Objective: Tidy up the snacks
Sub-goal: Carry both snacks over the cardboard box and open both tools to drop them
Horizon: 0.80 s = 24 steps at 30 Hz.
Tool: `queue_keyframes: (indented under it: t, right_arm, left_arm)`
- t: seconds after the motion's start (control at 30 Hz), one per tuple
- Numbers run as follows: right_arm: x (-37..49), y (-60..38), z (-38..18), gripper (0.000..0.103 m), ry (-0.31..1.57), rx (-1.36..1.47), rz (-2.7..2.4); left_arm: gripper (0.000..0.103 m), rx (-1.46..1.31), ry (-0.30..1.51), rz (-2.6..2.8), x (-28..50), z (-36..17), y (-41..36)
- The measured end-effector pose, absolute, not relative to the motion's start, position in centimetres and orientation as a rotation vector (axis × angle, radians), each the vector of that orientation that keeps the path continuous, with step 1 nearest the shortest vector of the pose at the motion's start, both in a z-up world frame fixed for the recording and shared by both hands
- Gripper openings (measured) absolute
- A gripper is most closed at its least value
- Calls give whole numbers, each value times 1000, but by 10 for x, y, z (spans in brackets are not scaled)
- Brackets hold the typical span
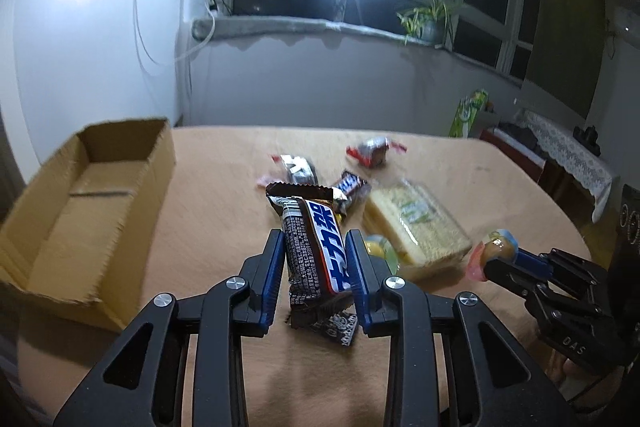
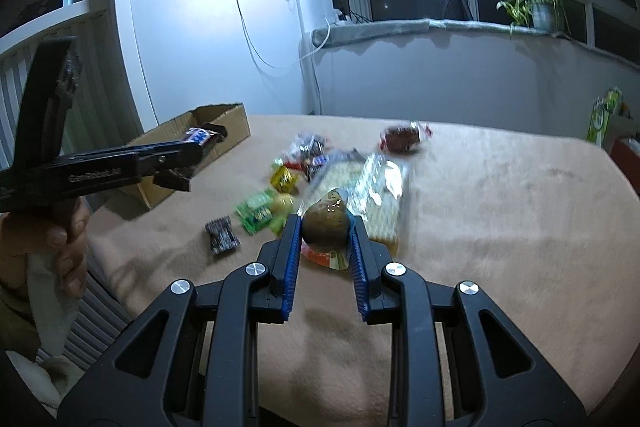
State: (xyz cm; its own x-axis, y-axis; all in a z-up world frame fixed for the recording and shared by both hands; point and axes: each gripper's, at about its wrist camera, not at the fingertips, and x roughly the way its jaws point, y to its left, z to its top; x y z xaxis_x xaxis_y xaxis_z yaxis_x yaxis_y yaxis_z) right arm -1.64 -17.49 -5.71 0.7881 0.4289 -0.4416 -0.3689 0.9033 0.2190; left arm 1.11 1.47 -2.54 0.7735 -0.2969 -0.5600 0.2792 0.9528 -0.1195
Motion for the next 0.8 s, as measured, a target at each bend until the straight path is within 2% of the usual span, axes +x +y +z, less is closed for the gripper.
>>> queue_keyframes:
  t: [0.43,0.8]
  right_arm:
    - [10,-99,-3,24,433,-3,525]
    - [39,9,14,24,434,-102,681]
  left_arm:
    - [29,-103,501,-138,-6,4,110]
    - [29,-178,489,-16,-5,-5,191]
